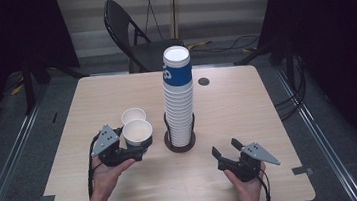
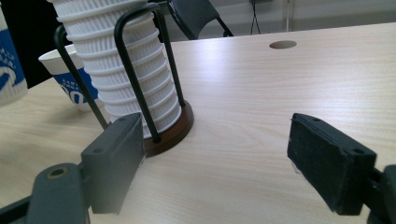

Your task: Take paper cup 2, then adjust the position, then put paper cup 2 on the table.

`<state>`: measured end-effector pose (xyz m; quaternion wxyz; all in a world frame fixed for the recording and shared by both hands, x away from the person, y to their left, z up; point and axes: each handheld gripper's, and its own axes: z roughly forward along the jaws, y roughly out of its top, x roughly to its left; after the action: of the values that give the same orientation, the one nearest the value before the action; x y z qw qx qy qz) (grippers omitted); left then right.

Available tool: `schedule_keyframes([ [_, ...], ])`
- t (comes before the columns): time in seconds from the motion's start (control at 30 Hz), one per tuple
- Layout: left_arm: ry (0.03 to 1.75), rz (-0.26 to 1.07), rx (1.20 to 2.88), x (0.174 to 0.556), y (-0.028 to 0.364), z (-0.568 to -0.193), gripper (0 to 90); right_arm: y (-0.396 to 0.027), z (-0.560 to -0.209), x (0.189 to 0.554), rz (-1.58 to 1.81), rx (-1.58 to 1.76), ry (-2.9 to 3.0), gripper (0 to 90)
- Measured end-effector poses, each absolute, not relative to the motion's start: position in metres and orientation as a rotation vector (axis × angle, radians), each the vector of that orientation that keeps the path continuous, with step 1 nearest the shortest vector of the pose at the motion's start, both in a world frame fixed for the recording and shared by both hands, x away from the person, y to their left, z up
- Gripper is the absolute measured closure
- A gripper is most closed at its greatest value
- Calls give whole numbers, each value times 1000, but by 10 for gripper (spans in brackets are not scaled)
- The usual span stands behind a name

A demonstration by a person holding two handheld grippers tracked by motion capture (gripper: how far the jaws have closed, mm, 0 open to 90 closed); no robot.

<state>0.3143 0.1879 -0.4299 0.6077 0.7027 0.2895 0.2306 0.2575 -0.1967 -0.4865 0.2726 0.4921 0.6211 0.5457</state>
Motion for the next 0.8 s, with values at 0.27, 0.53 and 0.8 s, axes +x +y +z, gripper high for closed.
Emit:
schedule_keyframes([
  [0.27,769,537,1529,326,208,-431,174,-198,-493,257,1452,1327,1649,186],
  [0.53,850,533,1504,338,226,-429,173,-199,-496,256,1454,1320,1622,183],
  [0.8,948,579,1456,351,246,-438,173,-199,-496,254,1461,1319,1598,195],
])
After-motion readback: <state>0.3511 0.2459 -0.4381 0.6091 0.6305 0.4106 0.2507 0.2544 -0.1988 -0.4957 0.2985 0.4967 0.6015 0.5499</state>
